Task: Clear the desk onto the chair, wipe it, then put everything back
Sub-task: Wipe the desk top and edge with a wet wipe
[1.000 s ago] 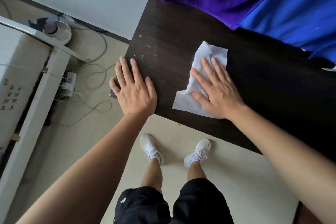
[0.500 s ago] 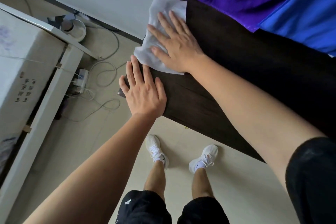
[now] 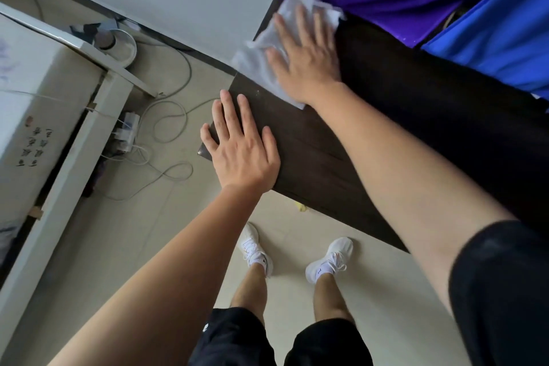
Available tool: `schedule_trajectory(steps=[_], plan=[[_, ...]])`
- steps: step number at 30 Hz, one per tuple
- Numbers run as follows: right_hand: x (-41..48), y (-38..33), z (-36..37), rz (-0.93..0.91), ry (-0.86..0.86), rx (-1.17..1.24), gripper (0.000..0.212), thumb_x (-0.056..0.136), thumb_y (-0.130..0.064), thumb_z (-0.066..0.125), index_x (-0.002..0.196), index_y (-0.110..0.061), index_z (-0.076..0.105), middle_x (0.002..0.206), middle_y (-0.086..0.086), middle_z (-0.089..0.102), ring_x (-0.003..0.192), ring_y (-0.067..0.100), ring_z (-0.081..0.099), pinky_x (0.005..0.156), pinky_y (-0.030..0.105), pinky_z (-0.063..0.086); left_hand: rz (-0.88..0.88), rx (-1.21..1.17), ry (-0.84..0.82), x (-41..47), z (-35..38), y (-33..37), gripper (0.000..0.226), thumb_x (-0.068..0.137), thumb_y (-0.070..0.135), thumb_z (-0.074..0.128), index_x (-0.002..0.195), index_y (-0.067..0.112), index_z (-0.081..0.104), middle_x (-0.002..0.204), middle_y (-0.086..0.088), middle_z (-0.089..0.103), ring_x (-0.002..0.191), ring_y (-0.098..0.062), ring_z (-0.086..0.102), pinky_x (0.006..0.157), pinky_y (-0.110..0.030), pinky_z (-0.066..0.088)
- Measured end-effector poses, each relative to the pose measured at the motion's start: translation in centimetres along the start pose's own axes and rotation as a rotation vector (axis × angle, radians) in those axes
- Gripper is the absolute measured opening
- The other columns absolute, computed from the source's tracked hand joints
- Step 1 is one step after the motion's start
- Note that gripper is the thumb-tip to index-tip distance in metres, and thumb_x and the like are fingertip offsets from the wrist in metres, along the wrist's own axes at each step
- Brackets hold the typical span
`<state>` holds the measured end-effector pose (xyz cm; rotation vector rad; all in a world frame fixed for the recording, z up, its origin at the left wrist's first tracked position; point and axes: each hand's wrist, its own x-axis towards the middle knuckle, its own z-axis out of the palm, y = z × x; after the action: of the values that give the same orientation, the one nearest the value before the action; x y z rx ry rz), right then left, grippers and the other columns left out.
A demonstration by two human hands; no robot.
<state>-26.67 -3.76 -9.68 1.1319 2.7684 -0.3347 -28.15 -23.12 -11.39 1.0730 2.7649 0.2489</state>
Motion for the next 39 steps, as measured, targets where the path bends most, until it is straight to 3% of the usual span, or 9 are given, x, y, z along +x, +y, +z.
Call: schedule_trajectory(steps=[3, 6, 10, 14, 19, 23, 29, 33, 39], plan=[[-1.0, -2.2, 0.8, -0.132, -0.014, -0.046, 0.063, 0.103, -0.057, 0.018, 0.160, -0.033, 0.008, 0.169, 0.011, -0.002, 0.154, 0.036, -0.005, 0.125, 0.049, -0.002, 0.009, 0.004, -0.009, -0.1, 0.1, -0.1, 0.066, 0.097, 0.042, 0.029, 0.155, 0.010, 0.022, 0.165, -0.014, 0.011, 0.151, -0.031, 0.012, 0.116, -0.055, 0.016], [-6.6, 0.5, 1.9, -0.200, -0.009, -0.073, 0.063, 0.102, -0.055, 0.019, 0.160, -0.033, 0.011, 0.168, 0.011, 0.003, 0.155, 0.034, -0.002, 0.125, 0.047, 0.001, 0.015, -0.022, -0.033, -0.1, -0.2, 0.0, 0.066, 0.098, 0.041, 0.029, 0.155, 0.009, 0.021, 0.165, -0.014, 0.010, 0.151, -0.030, 0.010, 0.116, -0.056, 0.014], [-16.0, 6.6, 2.9, -0.035, -0.019, -0.092, 0.065, 0.103, -0.061, 0.018, 0.160, -0.034, 0.005, 0.169, 0.009, -0.001, 0.155, 0.030, -0.006, 0.126, 0.047, 0.003, 0.025, -0.018, -0.071, -0.2, -0.8, 0.0, 0.067, 0.099, 0.043, 0.025, 0.156, 0.008, 0.016, 0.165, -0.016, 0.006, 0.152, -0.031, 0.006, 0.117, -0.057, 0.014], [-21.2, 8.8, 3.5, 0.059, -0.044, -0.078, 0.069, 0.100, -0.065, 0.016, 0.160, -0.031, 0.013, 0.169, 0.011, 0.003, 0.155, 0.033, -0.002, 0.125, 0.052, 0.008, 0.091, -0.066, -0.090, -0.5, -1.1, -0.7, 0.068, 0.100, 0.044, 0.024, 0.156, 0.007, 0.015, 0.165, -0.015, 0.004, 0.153, -0.031, 0.000, 0.119, -0.058, 0.008], [-17.7, 5.6, 3.1, 0.033, -0.048, -0.088, 0.072, 0.098, -0.068, 0.014, 0.160, -0.033, 0.005, 0.169, 0.009, -0.005, 0.154, 0.035, -0.007, 0.125, 0.050, 0.000, 0.156, -0.014, -0.114, -3.3, -1.2, -4.9, 0.070, 0.103, 0.050, 0.020, 0.157, 0.006, 0.005, 0.166, -0.011, -0.004, 0.153, -0.025, -0.009, 0.119, -0.061, -0.004], [-10.3, -0.6, 2.7, -0.104, -0.034, -0.095, 0.069, 0.100, -0.064, 0.012, 0.160, -0.034, -0.004, 0.168, 0.011, -0.008, 0.154, 0.035, -0.009, 0.125, 0.050, -0.001, 0.171, 0.008, -0.152, -4.1, -1.7, -8.1, 0.064, 0.105, 0.048, 0.014, 0.158, 0.015, 0.002, 0.166, 0.000, -0.007, 0.152, -0.018, -0.012, 0.120, -0.060, 0.000], [-3.9, -8.0, 2.2, -0.222, -0.040, -0.013, 0.054, 0.104, -0.049, 0.024, 0.156, -0.034, 0.027, 0.168, 0.010, 0.003, 0.154, 0.037, -0.002, 0.125, 0.048, -0.003, 0.071, -0.100, -0.149, -4.8, -1.4, -7.0, 0.061, 0.105, 0.041, 0.019, 0.159, 0.019, -0.001, 0.166, 0.003, -0.011, 0.151, -0.015, -0.015, 0.123, -0.050, 0.000], [-6.0, -3.5, 2.3, -0.283, -0.041, -0.010, 0.058, 0.104, -0.053, 0.021, 0.159, -0.036, 0.016, 0.169, 0.010, 0.002, 0.155, 0.034, -0.002, 0.125, 0.046, -0.001, 0.053, -0.099, -0.140, -5.1, -1.7, -6.7, 0.060, 0.106, 0.039, 0.021, 0.159, 0.018, 0.000, 0.166, 0.003, -0.011, 0.152, -0.016, -0.014, 0.123, -0.045, -0.001], [-15.0, 11.2, 2.1, 0.037, -0.040, -0.039, 0.069, 0.098, -0.069, 0.016, 0.159, -0.038, 0.004, 0.169, 0.008, -0.005, 0.154, 0.036, -0.007, 0.125, 0.052, 0.003, 0.040, -0.007, -0.191, -4.9, -2.7, -5.9, 0.062, 0.106, 0.040, 0.019, 0.158, 0.015, -0.001, 0.166, -0.002, -0.010, 0.153, -0.021, -0.011, 0.124, -0.045, 0.005]])
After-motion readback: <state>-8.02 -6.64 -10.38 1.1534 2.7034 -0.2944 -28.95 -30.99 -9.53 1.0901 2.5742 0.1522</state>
